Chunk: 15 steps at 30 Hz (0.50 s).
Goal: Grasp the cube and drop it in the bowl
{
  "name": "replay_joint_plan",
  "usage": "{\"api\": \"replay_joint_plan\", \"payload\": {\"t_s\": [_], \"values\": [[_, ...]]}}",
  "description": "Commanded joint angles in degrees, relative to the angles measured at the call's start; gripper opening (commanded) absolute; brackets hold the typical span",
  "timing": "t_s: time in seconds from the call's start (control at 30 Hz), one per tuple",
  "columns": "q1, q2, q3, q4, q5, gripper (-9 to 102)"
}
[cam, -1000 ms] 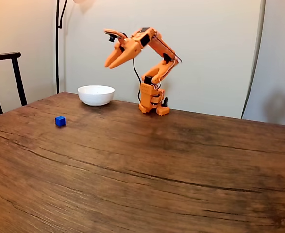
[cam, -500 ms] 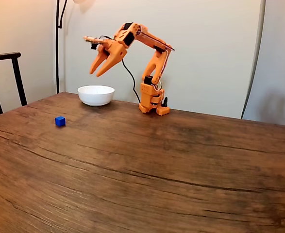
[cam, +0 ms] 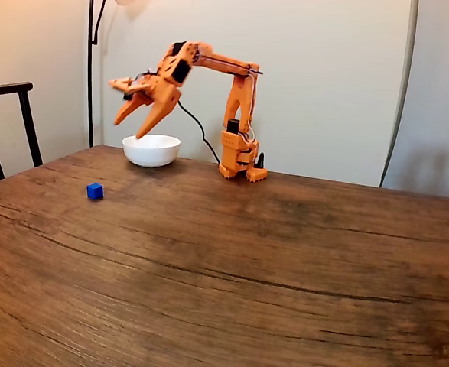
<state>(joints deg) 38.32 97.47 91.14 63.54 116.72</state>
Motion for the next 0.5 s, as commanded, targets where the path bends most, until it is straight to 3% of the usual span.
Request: {"api": "replay_joint_plan", "payload": {"t_s": [0.0,0.47], "values": [[0.8,-1.9,-4.1,-0.7,1.2,46],[4.2,-18.7,-19.0,0.0,1.1,49]]}}
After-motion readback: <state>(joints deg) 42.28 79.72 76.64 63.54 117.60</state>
